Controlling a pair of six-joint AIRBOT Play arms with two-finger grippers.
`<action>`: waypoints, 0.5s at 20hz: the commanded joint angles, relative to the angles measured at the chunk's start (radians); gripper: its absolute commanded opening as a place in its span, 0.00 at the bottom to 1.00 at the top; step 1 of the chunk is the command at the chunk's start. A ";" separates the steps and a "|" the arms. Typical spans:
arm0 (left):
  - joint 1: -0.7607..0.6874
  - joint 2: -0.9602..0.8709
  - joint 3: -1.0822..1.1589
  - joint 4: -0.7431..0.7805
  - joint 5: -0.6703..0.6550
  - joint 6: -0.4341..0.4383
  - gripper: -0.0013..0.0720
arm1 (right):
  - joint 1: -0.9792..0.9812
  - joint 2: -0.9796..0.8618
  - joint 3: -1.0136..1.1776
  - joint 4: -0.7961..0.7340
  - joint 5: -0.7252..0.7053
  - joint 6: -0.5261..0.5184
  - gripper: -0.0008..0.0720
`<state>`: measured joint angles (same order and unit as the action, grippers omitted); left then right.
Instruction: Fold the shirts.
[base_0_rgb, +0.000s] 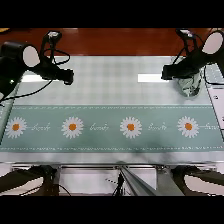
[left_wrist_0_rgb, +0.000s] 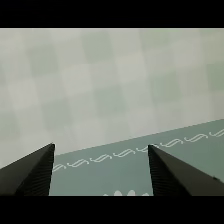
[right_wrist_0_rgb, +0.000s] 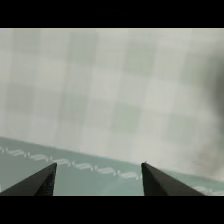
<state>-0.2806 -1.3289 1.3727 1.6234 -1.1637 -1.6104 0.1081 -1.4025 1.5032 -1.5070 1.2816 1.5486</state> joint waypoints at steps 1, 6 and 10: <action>0.001 -0.011 0.001 0.000 0.068 0.001 0.99 | 0.000 0.000 0.001 -0.268 -0.266 0.035 0.83; 0.000 -0.010 0.001 0.000 0.034 0.000 0.99 | -0.106 -0.027 0.002 -0.600 -0.540 0.272 0.83; 0.000 -0.010 0.001 0.000 -0.006 0.001 0.99 | -0.264 -0.112 0.002 -0.480 -0.519 0.302 0.84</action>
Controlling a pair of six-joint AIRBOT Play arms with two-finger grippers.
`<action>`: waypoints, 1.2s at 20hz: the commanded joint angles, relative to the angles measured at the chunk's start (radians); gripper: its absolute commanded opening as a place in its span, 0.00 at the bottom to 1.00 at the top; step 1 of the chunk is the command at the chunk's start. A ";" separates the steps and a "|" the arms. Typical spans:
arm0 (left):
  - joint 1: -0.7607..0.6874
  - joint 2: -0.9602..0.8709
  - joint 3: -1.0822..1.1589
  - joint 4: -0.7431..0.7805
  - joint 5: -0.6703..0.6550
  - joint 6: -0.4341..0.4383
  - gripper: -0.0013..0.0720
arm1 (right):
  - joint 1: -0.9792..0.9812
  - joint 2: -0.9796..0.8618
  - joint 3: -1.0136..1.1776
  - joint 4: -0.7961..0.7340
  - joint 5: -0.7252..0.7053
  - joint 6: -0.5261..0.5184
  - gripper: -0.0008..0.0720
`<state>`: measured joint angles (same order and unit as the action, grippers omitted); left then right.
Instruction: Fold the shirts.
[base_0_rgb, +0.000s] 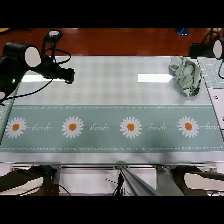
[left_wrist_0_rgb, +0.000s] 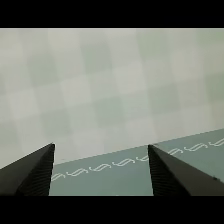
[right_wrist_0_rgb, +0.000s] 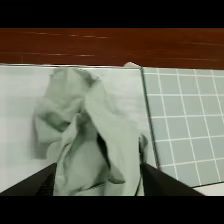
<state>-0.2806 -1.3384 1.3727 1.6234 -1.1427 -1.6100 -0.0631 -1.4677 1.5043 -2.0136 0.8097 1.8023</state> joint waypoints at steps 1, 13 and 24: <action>0.000 -0.001 0.001 0.000 -0.034 0.000 0.99 | -0.129 -0.071 0.001 0.076 -0.047 0.048 0.85; 0.000 -0.001 0.001 0.000 -0.045 0.000 0.99 | -0.177 -0.346 0.001 0.460 -0.044 -0.095 0.84; 0.000 0.064 0.097 0.000 -0.111 0.024 0.99 | -0.132 -0.004 0.001 0.529 -0.001 -0.314 0.06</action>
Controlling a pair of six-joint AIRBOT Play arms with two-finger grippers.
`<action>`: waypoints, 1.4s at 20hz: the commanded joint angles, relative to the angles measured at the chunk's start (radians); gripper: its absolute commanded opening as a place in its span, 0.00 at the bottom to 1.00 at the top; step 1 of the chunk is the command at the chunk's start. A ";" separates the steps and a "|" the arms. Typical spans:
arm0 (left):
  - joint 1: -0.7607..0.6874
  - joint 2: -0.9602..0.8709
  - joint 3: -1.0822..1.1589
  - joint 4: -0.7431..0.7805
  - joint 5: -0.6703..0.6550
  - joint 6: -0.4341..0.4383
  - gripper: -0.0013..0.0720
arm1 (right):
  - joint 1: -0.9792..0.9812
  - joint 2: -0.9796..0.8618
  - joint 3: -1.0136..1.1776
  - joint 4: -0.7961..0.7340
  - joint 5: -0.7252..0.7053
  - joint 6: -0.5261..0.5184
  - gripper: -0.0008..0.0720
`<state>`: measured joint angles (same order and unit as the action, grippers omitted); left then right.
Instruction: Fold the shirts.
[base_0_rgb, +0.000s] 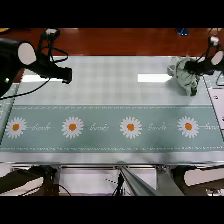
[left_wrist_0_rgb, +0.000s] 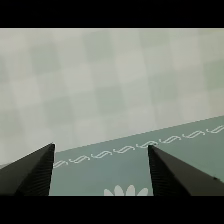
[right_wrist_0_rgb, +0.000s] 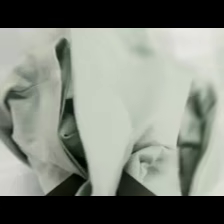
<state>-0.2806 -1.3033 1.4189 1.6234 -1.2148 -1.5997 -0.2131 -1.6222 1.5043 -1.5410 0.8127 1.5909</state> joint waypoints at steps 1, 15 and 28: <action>0.000 0.044 0.085 0.000 -0.058 0.014 0.99 | 0.035 0.230 0.001 0.095 -0.006 -0.129 0.06; 0.000 0.432 0.288 -0.053 -0.191 0.012 0.99 | 0.478 0.757 0.001 0.300 0.164 -0.143 0.06; 0.000 0.435 -0.125 -0.063 -0.240 0.012 0.99 | 0.949 0.106 0.001 0.198 0.284 -0.137 0.40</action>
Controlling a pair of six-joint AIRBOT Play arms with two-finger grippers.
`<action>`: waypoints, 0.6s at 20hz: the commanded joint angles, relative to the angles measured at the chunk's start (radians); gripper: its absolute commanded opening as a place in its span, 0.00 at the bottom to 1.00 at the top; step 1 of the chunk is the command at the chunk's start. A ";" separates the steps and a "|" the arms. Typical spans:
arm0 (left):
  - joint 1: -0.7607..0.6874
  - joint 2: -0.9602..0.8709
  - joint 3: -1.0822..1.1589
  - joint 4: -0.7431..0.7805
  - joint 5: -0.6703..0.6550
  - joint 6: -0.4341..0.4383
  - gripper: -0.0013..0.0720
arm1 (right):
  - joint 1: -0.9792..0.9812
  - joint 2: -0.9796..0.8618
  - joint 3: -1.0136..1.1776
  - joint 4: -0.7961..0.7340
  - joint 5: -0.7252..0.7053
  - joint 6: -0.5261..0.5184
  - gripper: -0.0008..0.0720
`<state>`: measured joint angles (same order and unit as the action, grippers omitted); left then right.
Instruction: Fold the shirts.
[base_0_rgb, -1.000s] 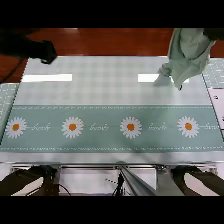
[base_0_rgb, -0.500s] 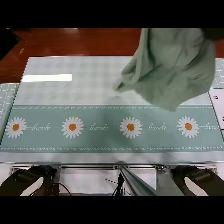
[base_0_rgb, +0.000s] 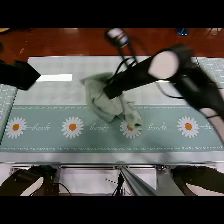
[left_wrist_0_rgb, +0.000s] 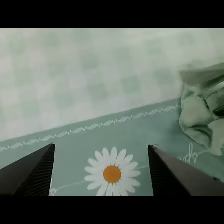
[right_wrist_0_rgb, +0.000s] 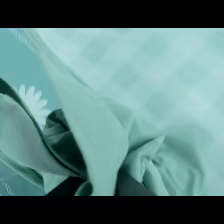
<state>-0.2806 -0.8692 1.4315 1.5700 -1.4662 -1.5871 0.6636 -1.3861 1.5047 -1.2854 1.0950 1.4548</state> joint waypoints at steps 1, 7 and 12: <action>0.000 0.001 -0.191 -0.028 0.030 0.000 0.99 | 0.069 -0.144 0.000 -0.068 0.007 -0.001 0.62; 0.000 0.001 -0.506 -0.183 0.183 0.016 0.99 | -0.136 0.036 0.000 -0.181 0.114 -0.001 0.70; 0.079 0.002 -0.705 -0.335 0.203 0.105 0.99 | -0.525 0.173 0.000 -0.230 0.206 -0.015 0.70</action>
<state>-0.2455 -0.8677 0.8383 1.3563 -1.2938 -1.5440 0.3378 -1.2762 1.5055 -1.4971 1.2324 1.4509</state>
